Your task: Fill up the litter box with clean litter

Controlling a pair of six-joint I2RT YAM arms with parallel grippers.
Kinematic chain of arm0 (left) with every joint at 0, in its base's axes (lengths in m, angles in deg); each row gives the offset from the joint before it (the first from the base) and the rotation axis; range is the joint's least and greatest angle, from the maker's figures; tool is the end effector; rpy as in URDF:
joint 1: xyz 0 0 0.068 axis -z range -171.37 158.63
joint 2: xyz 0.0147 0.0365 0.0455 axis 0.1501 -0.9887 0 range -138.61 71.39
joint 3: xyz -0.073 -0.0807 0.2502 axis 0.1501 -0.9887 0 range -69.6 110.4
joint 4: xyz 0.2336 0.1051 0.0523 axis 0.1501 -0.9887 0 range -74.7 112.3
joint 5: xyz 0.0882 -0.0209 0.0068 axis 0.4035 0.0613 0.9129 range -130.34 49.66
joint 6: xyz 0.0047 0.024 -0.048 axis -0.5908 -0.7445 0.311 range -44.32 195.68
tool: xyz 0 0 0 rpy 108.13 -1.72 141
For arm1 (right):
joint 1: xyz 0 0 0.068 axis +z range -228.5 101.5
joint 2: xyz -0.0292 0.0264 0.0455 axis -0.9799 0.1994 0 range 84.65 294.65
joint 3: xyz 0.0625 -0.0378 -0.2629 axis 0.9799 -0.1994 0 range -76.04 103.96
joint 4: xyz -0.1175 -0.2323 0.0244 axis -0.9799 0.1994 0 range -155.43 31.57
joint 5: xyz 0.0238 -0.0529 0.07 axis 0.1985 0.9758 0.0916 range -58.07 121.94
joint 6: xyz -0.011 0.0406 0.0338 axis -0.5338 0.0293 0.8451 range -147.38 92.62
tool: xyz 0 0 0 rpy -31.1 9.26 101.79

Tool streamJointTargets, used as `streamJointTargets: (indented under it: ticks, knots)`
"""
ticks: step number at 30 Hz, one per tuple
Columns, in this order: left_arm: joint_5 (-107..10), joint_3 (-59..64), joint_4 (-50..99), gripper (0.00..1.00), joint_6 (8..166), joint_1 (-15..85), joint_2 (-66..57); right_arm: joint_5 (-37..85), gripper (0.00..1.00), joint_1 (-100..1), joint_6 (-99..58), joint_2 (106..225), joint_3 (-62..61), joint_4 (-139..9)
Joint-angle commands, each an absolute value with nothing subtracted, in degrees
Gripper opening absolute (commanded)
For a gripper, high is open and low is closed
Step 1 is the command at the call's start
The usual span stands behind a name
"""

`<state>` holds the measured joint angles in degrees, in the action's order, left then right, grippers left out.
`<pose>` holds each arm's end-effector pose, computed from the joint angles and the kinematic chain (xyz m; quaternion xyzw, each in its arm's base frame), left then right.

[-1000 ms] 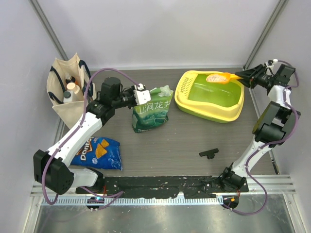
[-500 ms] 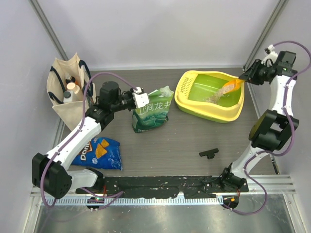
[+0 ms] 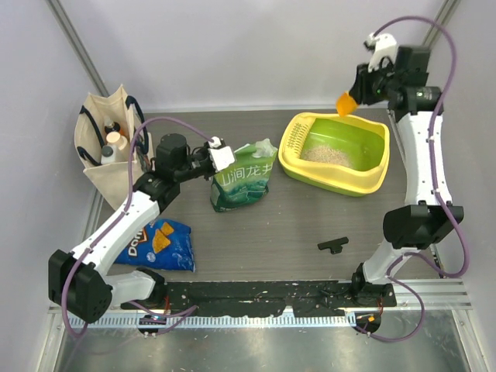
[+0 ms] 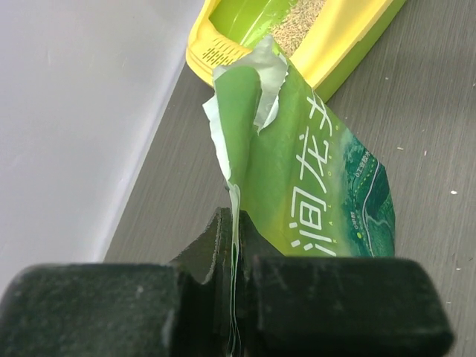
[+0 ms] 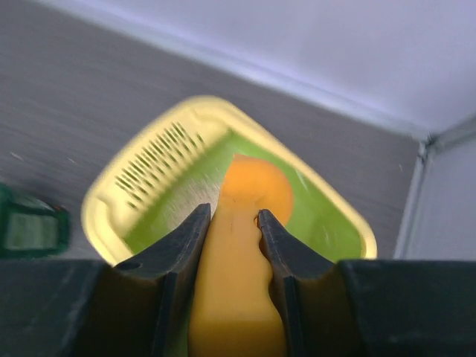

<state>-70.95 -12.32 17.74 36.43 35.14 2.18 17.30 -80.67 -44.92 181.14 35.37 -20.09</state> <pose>0.2413 -0.1406 0.3387 0.5521 0.5633 -0.1462 0.5971 0.3648 -0.0047 0.4419 -0.1778 0.8446 0.0245 0.5044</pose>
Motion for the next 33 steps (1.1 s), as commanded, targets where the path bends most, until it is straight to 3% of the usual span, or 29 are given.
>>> streamJointTargets:
  ticks: [1, 5, 8, 15, 22, 33]
  knots:
    - [-71.99, -7.21, 22.48, 0.0, 44.9, 35.44, 3.19, -7.62, 0.01, -79.91, -33.21, 182.9, 52.53, -18.77]
    - [-70.93, -5.88, 22.47, 0.0, 51.15, 35.44, 1.78, -18.14, 0.01, -75.78, -15.55, 184.67, 51.24, -23.31]
    - [-70.49, -6.05, 22.47, 0.0, 53.0, 35.44, 1.69, -21.22, 0.01, -72.53, -16.39, 183.88, 46.93, -23.86]
    - [-67.76, -6.32, 22.83, 0.0, 55.11, 35.44, 2.22, -23.61, 0.01, -67.52, -25.6, 186.51, 45.77, -17.72]
    - [-68.12, -6.75, 22.83, 0.0, 55.02, 35.44, 3.01, -18.53, 0.01, -63.47, -39.22, 191.61, 54.21, -4.9]
    - [-67.59, -7.2, 22.47, 0.0, 54.5, 35.44, 3.97, -12.72, 0.01, -60.58, -54.85, 194.25, 61.23, 3.11]
